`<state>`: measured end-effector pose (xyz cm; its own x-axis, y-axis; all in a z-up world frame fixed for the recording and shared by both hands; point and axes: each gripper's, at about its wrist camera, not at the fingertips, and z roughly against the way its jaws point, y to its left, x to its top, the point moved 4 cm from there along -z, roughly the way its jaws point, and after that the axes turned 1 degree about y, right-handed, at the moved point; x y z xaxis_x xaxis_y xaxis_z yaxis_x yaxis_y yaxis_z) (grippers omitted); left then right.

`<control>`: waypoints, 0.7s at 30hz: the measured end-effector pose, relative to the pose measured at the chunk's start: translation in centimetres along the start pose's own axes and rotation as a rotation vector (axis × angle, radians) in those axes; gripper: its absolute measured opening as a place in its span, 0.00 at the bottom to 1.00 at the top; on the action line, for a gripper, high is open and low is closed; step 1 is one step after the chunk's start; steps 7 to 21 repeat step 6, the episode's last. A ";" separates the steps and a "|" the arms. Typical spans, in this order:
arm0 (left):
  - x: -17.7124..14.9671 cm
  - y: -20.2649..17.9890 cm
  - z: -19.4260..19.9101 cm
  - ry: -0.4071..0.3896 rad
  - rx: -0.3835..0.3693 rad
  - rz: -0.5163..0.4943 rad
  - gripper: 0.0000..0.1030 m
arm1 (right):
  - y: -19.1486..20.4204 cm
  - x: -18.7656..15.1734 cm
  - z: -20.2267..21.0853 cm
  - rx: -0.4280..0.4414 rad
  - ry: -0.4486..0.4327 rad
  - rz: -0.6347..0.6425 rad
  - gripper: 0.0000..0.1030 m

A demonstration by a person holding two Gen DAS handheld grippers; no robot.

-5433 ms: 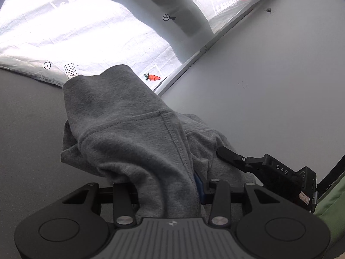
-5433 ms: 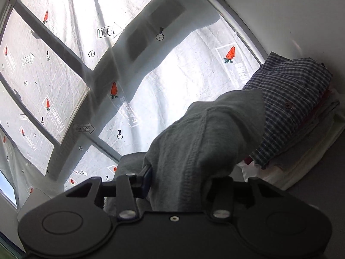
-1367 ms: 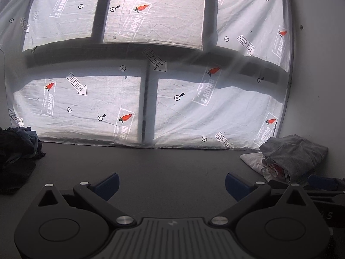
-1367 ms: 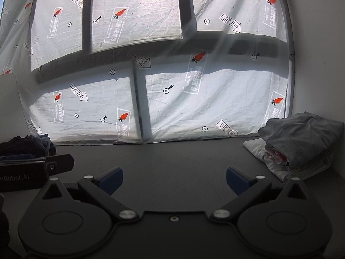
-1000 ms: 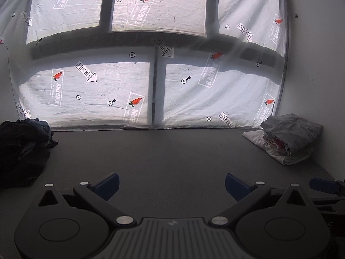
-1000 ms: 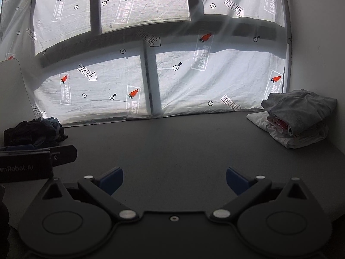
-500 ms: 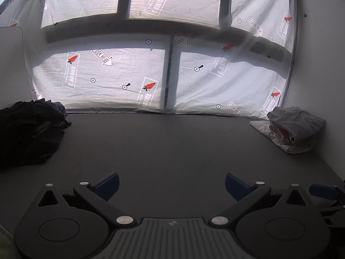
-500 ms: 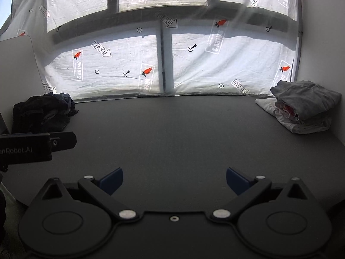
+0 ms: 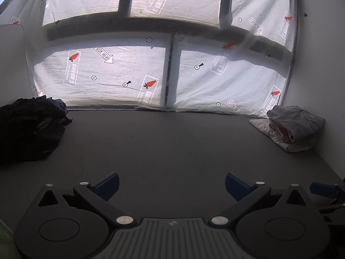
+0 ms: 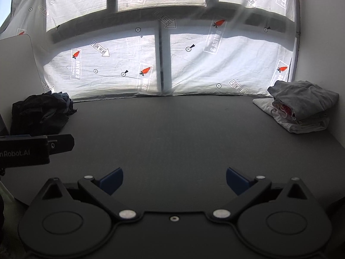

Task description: Fold clothes

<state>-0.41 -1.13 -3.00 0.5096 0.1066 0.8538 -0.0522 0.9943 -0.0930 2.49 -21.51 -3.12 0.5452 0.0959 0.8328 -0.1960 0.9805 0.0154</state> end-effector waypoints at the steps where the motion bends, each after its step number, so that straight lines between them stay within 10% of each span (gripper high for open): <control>1: 0.0 0.0 0.0 0.000 -0.001 0.000 1.00 | 0.0 0.0 0.0 -0.001 0.001 0.001 1.00; 21: 0.2 -0.3 0.1 -0.006 0.005 -0.005 1.00 | -0.1 0.2 0.1 -0.003 -0.003 0.001 1.00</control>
